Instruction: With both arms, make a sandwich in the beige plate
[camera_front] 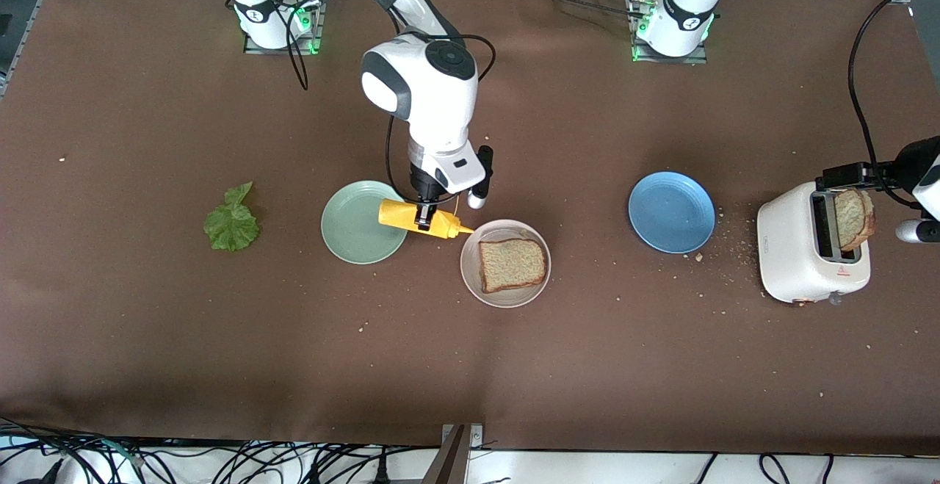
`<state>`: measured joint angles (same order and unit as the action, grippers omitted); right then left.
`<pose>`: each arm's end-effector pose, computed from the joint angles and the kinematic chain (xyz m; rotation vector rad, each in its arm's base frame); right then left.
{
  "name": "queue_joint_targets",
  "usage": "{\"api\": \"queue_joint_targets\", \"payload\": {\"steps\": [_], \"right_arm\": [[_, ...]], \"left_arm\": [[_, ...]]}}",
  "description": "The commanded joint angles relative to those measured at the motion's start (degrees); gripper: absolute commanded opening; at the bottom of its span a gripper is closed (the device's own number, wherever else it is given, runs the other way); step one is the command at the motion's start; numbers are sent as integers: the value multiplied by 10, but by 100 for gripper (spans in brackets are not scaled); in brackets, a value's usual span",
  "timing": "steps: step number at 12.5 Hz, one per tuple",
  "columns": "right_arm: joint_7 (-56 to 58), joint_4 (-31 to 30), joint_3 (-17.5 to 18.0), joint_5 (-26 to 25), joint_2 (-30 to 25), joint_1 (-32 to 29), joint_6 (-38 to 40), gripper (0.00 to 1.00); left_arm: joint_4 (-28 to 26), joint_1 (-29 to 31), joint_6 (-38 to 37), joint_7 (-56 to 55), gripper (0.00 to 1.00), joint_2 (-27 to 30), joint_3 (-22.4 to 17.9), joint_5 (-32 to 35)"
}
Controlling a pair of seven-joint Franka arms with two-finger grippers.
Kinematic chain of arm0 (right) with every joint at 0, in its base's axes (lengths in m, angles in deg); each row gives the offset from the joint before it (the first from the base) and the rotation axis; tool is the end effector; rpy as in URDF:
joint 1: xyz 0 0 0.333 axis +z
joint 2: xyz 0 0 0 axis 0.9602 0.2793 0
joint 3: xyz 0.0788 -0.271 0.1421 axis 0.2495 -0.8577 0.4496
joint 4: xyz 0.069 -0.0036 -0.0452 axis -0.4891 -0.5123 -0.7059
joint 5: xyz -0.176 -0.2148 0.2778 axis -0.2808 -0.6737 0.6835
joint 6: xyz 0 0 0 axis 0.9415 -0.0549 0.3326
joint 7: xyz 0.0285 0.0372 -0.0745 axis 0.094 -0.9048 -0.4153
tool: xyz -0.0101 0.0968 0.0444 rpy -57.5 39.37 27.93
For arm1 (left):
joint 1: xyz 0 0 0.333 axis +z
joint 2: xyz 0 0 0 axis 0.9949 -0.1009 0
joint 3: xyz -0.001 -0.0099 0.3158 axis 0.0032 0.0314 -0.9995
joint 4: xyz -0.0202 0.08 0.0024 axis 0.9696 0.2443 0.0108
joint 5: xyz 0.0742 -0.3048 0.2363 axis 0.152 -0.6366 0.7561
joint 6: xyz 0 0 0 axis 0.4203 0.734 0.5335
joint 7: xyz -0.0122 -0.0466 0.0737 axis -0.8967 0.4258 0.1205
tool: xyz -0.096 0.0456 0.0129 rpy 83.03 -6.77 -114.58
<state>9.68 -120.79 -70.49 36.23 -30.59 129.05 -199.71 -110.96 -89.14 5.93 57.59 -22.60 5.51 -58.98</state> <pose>0.5546 0.4610 0.3725 2.1225 1.8144 0.2658 0.6290 0.0646 0.5433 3.0785 0.0492 -0.3865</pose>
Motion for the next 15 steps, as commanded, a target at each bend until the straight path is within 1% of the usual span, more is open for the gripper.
{"api": "queue_joint_targets", "payload": {"steps": [1, 2, 4, 5, 6, 9, 10, 12, 13, 15], "right_arm": [[85, -10, 6, 109, -38, -41, 15, 0], [112, -10, 4, 157, -43, -58, 37, 0], [185, -10, 4, 278, -52, -97, 51, 0], [233, -11, 2, 326, -55, -115, 71, 0], [287, -18, 0, 364, -56, -139, 79, 0], [457, -47, -1, 539, -59, -204, 100, 0], [523, -57, -1, 590, -59, -230, 116, 0], [644, -73, -1, 687, -54, -290, 185, 0], [701, -84, 0, 720, -49, -322, 222, 0], [798, -93, 0, 750, -33, -365, 287, 0]], "left_arm": [[-3, -3, -7, 2, 100, 12, 2, 17], [-3, -4, -7, 1, 100, 14, 4, 18], [-3, -4, -7, 2, 100, 14, 2, 18], [-3, -4, -8, 3, 100, 14, 2, 18], [-3, -4, -8, 1, 100, 14, 2, 18], [-3, -4, -13, 0, 100, 14, 5, 12], [-3, -4, -13, 1, 100, 14, 5, 11], [-5, -6, -16, -3, 100, 13, 5, 13], [-5, -5, -21, 0, 100, 14, 5, 14], [-5, -5, -23, -1, 100, 13, 5, 8]]}}
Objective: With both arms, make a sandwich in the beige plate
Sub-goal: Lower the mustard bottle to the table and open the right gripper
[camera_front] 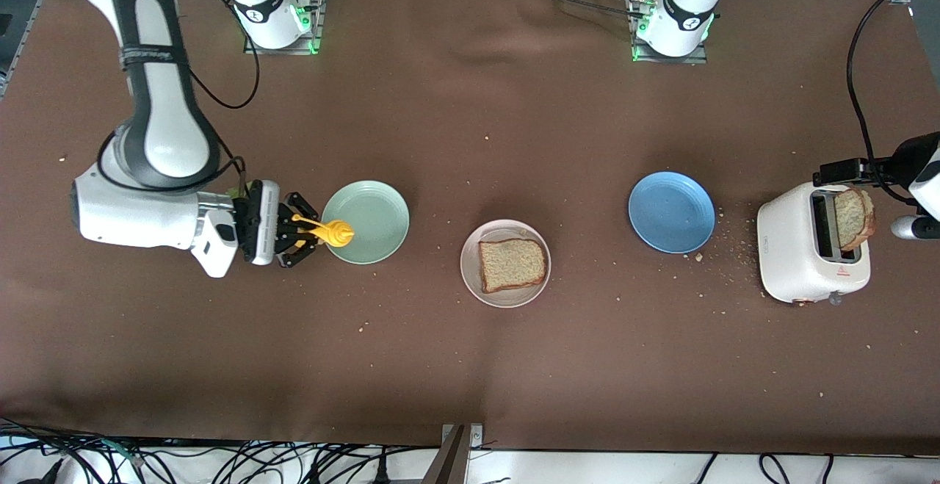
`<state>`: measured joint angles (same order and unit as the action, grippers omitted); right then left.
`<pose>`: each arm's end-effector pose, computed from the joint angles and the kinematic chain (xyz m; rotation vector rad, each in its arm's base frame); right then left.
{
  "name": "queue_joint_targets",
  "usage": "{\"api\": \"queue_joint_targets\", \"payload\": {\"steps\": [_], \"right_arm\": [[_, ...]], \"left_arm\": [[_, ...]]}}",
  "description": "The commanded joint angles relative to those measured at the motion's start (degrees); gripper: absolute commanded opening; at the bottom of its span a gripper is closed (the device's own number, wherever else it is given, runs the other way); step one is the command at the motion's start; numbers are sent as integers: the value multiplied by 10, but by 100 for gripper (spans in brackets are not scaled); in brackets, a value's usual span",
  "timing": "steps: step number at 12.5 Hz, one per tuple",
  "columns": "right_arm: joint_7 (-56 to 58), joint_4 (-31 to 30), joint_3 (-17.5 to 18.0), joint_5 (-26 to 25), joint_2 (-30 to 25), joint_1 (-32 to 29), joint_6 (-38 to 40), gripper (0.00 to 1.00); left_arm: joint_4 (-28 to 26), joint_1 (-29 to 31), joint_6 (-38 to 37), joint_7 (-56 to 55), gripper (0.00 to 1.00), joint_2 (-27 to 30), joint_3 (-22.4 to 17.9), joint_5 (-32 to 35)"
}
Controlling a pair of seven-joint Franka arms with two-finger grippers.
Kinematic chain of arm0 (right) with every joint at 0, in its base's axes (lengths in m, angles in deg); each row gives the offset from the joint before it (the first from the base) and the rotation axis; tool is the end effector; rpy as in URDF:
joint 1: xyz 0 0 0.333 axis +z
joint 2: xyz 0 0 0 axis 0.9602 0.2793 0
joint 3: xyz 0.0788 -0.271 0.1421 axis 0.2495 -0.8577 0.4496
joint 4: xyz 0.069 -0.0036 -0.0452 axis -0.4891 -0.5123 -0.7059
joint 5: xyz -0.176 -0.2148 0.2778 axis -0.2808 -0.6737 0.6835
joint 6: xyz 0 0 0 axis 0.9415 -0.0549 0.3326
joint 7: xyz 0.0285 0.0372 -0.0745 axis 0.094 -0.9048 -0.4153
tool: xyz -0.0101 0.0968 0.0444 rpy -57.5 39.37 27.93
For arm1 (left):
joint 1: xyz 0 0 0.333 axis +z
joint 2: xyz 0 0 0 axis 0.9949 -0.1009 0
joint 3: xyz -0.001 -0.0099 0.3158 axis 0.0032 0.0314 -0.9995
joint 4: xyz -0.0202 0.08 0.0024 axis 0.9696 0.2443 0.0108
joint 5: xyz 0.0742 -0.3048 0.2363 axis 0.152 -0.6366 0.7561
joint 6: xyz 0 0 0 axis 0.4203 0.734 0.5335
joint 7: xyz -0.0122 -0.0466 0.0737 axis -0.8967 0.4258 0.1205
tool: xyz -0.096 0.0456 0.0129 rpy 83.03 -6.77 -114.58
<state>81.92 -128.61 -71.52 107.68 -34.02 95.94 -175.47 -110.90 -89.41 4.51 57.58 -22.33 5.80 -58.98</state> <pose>0.6545 0.1346 0.3407 -1.7284 -1.6287 -0.5807 0.6256 0.0586 0.5451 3.0707 0.0340 -0.4155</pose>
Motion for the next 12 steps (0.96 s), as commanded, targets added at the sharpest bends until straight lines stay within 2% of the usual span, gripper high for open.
{"api": "queue_joint_targets", "payload": {"steps": [1, 6, 9, 12], "right_arm": [[120, -17, 10, 42, 11, -53, 75, 0], [339, -25, 11, 124, 107, -129, 233, 0], [393, -24, 14, 130, 152, -161, 268, 0], [406, -21, 15, 149, 196, -183, 302, 0]], "left_arm": [[-4, -4, -9, 0, 100, 10, 2, 8], [-3, -3, 0, 4, 100, -9, -4, 15], [-3, -2, 11, -6, 100, -15, -11, 15], [-2, 18, 20, 49, 100, -21, -27, 15]]}}
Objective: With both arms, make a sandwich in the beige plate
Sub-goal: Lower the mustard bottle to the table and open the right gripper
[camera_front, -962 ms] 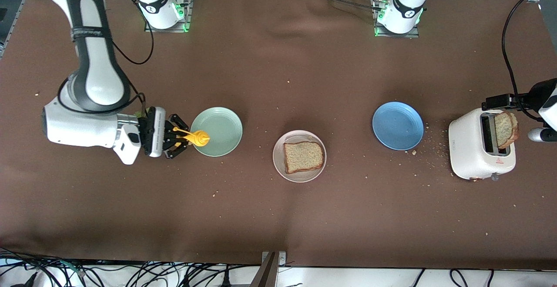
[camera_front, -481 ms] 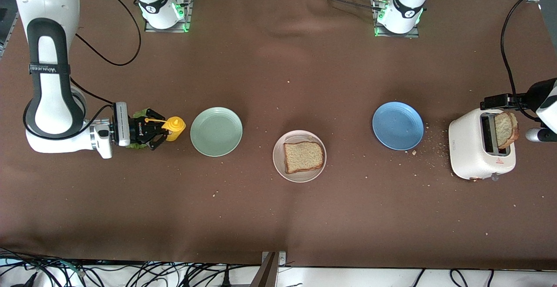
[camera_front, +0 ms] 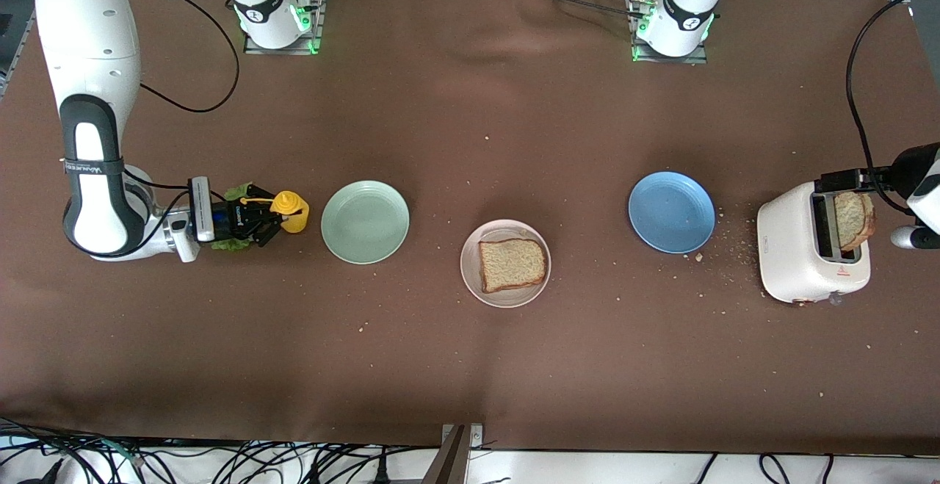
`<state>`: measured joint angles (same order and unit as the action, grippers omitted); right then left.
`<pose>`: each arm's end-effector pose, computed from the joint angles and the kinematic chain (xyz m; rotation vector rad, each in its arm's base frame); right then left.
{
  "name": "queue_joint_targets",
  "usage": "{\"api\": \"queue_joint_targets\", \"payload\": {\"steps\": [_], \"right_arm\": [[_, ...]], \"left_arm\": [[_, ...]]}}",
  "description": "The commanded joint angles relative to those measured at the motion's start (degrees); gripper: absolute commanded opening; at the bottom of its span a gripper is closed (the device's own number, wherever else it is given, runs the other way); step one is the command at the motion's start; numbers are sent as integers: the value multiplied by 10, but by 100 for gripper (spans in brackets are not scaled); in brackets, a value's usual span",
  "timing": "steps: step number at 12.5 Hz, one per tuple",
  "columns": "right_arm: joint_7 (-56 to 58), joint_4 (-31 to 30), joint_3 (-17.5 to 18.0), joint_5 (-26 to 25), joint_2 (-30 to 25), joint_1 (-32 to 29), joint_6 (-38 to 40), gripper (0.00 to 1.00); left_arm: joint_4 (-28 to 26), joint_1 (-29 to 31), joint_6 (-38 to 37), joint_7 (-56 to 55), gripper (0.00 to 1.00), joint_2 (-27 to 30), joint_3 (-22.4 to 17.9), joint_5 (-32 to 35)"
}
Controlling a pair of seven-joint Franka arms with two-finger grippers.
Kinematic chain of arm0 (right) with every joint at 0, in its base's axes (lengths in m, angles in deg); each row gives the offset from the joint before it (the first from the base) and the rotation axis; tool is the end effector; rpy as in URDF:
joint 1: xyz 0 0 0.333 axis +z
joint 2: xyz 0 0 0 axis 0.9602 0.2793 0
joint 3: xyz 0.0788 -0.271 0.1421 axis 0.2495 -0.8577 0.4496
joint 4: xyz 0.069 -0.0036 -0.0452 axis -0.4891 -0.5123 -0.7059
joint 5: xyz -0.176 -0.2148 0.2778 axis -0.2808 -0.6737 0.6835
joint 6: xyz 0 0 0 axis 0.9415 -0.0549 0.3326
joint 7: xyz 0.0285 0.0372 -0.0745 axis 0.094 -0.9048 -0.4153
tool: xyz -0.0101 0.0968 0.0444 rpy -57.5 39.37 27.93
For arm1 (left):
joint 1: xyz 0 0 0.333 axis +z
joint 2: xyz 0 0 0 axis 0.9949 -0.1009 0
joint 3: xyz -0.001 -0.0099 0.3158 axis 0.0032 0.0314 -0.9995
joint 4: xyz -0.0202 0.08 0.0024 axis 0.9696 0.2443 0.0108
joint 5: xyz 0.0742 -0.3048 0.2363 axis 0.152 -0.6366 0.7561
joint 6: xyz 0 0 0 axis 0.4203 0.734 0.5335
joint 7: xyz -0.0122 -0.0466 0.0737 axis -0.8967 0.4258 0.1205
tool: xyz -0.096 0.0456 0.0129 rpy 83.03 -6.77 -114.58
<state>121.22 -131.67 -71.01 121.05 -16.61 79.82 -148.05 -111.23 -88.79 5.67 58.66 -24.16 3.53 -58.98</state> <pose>0.5993 0.0069 0.1565 -1.1629 -1.4531 -0.8870 0.6305 0.0857 0.5257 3.0770 0.0839 -0.4394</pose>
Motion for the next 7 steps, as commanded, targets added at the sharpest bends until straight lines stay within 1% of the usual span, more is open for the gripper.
{"api": "queue_joint_targets", "payload": {"steps": [1, 2, 4, 5, 6, 7], "right_arm": [[16, 10, 10, 21, 26, -23, 30, 0], [17, 10, 10, 23, 31, -27, 31, 0], [20, 10, 11, 34, 48, -31, 37, 0], [19, 12, 11, 56, 60, -31, 49, 7], [14, 12, 11, 61, 63, -31, 51, 51], [11, 13, 11, 65, 63, -30, 51, 94]], "left_arm": [[2, 18, 9, 53, 100, -9, -5, 18], [4, 31, 13, 68, 100, -11, -5, 27], [0, 33, 40, 89, 100, -26, -5, 47], [0, 35, 54, 97, 100, -37, -5, 72], [0, 43, 75, 115, 100, -49, -5, 97], [-1, 49, 85, 156, 100, -63, -4, 108]]}}
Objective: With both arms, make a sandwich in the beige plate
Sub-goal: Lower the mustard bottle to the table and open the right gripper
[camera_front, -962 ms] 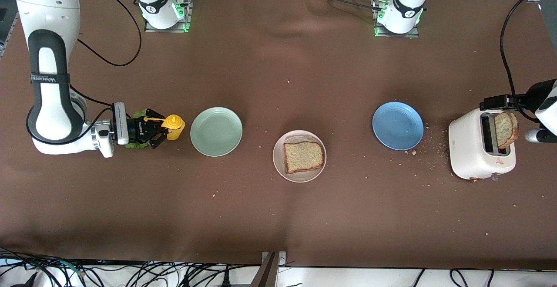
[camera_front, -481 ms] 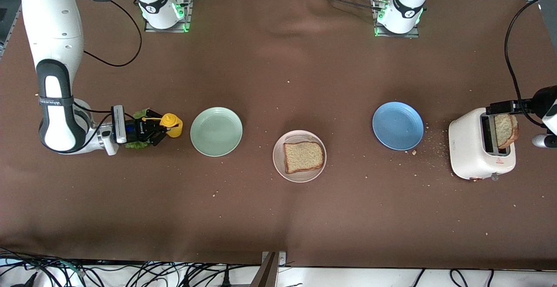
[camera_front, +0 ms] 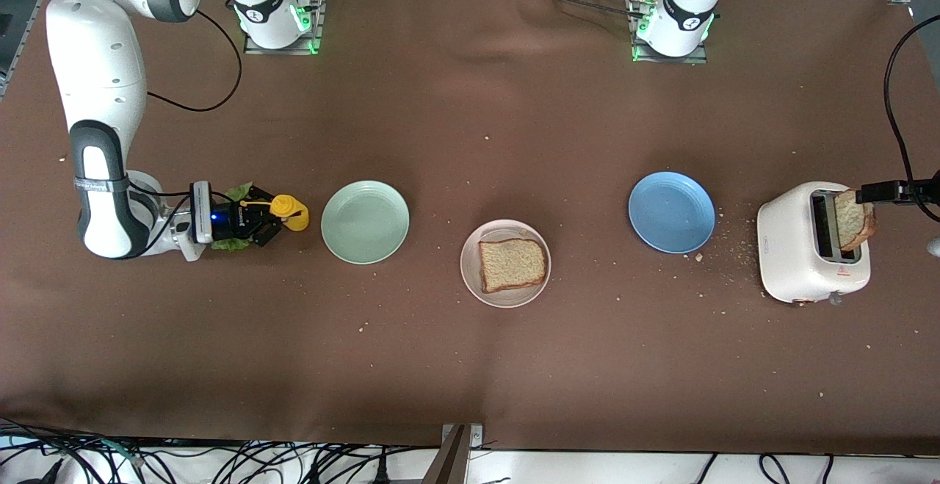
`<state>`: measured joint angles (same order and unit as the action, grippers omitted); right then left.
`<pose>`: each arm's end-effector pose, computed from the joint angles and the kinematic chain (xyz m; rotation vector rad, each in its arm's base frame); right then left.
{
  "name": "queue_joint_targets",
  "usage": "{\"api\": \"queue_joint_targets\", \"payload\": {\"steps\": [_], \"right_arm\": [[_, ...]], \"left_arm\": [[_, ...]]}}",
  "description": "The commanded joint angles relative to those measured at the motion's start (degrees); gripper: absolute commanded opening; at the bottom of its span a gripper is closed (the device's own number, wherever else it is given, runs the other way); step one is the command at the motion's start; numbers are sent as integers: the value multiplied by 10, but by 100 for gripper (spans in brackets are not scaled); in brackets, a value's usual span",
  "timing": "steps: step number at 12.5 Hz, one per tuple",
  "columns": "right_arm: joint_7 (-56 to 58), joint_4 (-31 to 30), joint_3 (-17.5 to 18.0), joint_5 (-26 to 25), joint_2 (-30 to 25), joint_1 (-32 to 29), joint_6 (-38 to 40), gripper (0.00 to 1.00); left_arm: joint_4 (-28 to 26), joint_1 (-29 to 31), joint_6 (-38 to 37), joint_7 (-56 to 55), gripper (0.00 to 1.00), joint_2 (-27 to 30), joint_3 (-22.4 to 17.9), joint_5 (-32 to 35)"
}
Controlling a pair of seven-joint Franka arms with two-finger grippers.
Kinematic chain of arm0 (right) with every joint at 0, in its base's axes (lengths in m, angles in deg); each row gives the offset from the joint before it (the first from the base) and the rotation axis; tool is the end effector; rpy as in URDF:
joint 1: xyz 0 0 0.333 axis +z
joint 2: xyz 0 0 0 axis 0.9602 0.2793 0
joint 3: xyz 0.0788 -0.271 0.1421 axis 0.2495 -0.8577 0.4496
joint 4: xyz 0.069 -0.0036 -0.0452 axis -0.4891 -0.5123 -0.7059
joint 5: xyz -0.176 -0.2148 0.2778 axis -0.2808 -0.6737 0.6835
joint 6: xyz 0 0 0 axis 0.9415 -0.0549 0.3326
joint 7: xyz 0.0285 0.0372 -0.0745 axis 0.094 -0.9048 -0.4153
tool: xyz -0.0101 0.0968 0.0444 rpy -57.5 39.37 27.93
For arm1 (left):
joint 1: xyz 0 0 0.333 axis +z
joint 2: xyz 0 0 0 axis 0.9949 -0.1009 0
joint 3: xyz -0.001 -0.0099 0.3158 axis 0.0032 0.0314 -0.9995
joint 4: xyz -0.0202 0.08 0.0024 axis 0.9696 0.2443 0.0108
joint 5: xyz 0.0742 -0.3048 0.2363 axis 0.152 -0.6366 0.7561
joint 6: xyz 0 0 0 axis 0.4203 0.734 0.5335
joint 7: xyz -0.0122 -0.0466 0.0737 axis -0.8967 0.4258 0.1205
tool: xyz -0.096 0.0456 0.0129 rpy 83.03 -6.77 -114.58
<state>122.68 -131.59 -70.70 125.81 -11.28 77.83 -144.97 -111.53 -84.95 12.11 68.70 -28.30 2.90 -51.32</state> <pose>0.5859 -0.0049 0.1112 -1.1642 -1.3183 -0.9472 0.6438 0.1518 0.4862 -3.0151 0.0664 0.4333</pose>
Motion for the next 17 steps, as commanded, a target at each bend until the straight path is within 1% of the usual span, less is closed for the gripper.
{"api": "queue_joint_targets", "payload": {"steps": [1, 3, 5, 6, 7, 10, 11, 12, 13, 14, 15, 16, 17], "right_arm": [[-4, 14, 8, 18, 9, -10, 19, 100], [-6, 22, 7, 13, 8, -10, 14, 100], [-27, 23, -3, 6, 6, -11, 3, 100], [-43, 24, -27, -8, 4, -4, -7, 100], [-60, 26, -42, -21, 2, -2, -17, 100], [-104, 30, -70, -46, -4, 1, -46, 100], [-132, 30, -81, -63, -12, 4, -48, 100], [-166, 30, -90, -75, -19, 5, -46, 100], [-195, 30, -106, -97, -36, 14, -52, 99], [-233, 31, -139, -118, -48, 35, -69, 99], [-281, 31, -182, -133, -58, 71, -79, 99], [-329, 31, -237, -139, -58, 110, -81, 99], [-364, 30, -289, -140, -55, 153, -90, 99]], "left_arm": [[2, 12, 22, 101, 100, -36, 3, 34], [3, 35, 26, 118, 100, -50, 4, 24], [-3, 39, 33, 119, 100, -53, 4, 22], [-5, 43, 33, 119, 100, -60, 4, 21], [-8, 50, 33, 119, 100, -66, 4, 11], [-20, 83, 32, 121, 99, -79, 6, -46], [-20, 88, 32, 121, 96, -86, 6, -65], [-20, 89, 32, 121, 94, -90, 6, -69], [-23, 88, 31, 112, 80, -91, 5, -69], [-27, 88, 28, 101, 51, -91, 4, -68], [-28, 92, 22, 65, 15, -91, 5, -69], [-29, 88, 7, 21, 0, -92, 4, -63], [-29, 86, -17, -23, 0, -95, 5, -62]]}}
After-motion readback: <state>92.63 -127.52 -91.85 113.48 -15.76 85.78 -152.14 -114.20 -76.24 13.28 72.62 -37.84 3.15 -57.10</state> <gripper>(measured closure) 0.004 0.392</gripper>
